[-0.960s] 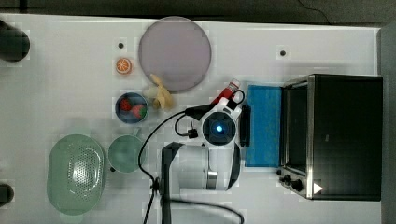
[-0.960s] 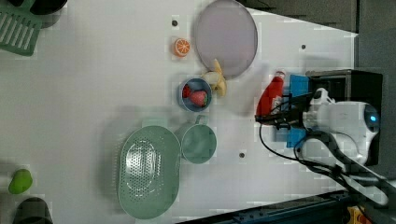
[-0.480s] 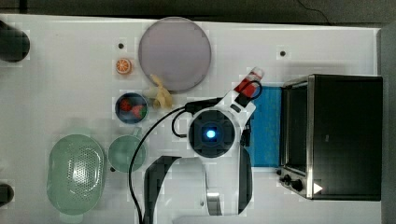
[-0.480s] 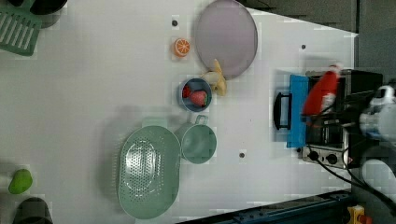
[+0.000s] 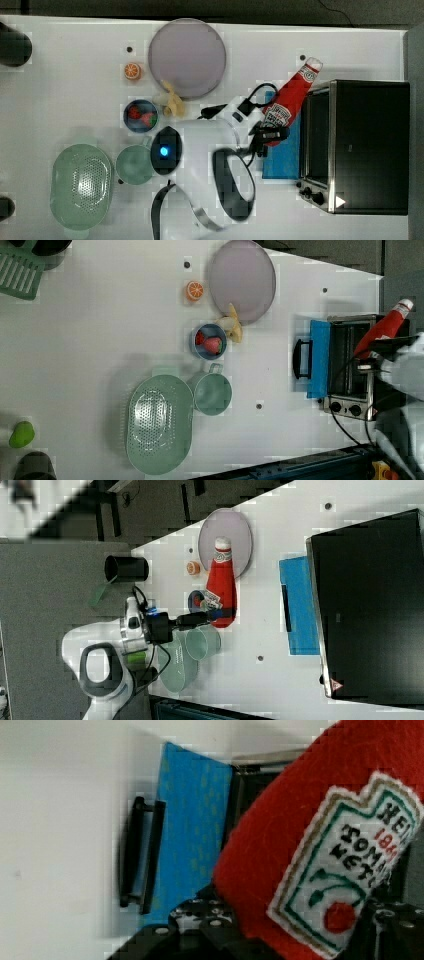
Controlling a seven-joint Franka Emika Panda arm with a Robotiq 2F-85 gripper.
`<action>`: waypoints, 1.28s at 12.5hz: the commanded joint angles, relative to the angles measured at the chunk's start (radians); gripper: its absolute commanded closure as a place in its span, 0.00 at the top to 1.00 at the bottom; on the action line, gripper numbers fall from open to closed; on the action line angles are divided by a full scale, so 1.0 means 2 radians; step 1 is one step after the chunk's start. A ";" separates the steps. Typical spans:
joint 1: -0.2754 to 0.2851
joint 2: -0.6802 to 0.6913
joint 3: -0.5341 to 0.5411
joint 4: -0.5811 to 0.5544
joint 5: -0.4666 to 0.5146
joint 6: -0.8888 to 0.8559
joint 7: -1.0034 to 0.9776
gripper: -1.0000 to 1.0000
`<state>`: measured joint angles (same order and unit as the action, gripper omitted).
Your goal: Pick Ketchup from the table and place in oven.
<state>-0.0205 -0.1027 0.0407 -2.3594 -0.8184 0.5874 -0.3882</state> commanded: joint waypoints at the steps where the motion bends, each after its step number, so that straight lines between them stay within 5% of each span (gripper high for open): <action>1: 0.004 0.060 -0.006 -0.005 -0.051 -0.013 0.154 0.60; 5: -0.003 0.158 -0.017 0.010 -0.117 -0.030 0.259 0.60; 10: -0.006 0.243 -0.075 0.050 -0.200 -0.025 0.275 0.60; 16: -0.010 0.324 -0.120 0.094 -0.218 -0.002 0.296 0.60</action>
<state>-0.0518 0.5371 -0.1699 -2.2383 -1.2529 0.5776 0.1121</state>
